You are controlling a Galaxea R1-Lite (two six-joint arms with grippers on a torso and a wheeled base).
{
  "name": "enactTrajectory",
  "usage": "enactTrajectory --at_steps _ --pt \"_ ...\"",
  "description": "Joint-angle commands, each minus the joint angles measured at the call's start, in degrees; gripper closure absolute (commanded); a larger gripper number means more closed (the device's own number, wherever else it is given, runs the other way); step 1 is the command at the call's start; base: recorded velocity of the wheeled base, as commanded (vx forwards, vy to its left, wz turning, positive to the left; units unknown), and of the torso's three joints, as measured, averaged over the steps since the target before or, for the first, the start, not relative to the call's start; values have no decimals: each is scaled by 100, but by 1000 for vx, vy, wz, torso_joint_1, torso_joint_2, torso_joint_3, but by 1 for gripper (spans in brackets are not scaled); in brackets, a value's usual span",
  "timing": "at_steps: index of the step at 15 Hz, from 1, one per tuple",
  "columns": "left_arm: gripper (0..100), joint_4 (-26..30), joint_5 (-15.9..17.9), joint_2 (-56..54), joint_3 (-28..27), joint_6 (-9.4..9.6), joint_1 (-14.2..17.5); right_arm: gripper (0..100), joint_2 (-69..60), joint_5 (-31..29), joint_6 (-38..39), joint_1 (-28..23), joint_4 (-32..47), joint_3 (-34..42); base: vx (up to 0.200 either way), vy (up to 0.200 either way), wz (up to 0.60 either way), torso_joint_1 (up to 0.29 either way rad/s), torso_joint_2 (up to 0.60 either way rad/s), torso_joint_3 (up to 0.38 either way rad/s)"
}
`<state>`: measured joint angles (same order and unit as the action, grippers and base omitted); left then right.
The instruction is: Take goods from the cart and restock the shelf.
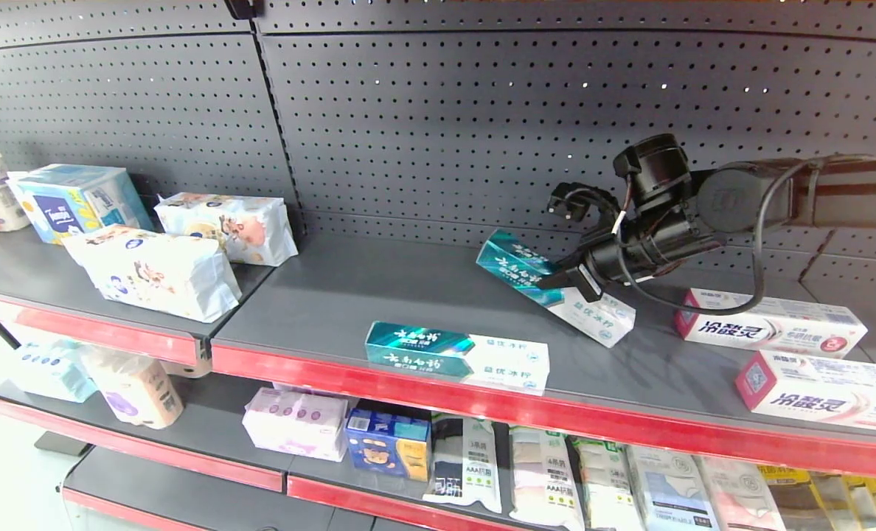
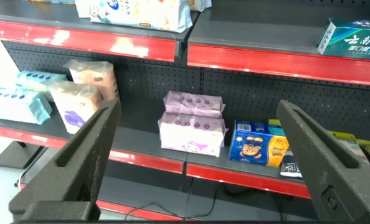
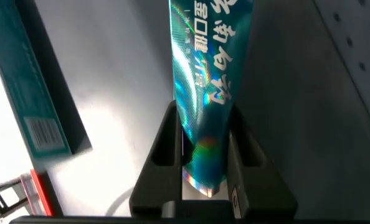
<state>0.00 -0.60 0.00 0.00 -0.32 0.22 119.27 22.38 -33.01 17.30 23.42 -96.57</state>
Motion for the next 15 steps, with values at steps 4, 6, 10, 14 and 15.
enactTrajectory --at_steps 4,6,10,14,15 --pt "0 0 -2 0 0 -3 4 100 228 -6 -3 151 5 -301 0 0 0 0 0 0" --pt "0 0 -2 0 0 -3 4 100 298 -6 -30 204 5 -345 0 0 0 0 0 0" --pt "0 0 -2 0 0 -3 4 100 413 3 -56 336 -4 -450 0 0 0 0 0 0" --pt "0 0 -2 0 0 -3 4 100 536 12 -109 441 -74 -556 0 0 0 0 0 0" --pt "0 0 -2 0 0 -3 4 100 553 12 -109 441 -74 -573 0 0 0 0 0 0"
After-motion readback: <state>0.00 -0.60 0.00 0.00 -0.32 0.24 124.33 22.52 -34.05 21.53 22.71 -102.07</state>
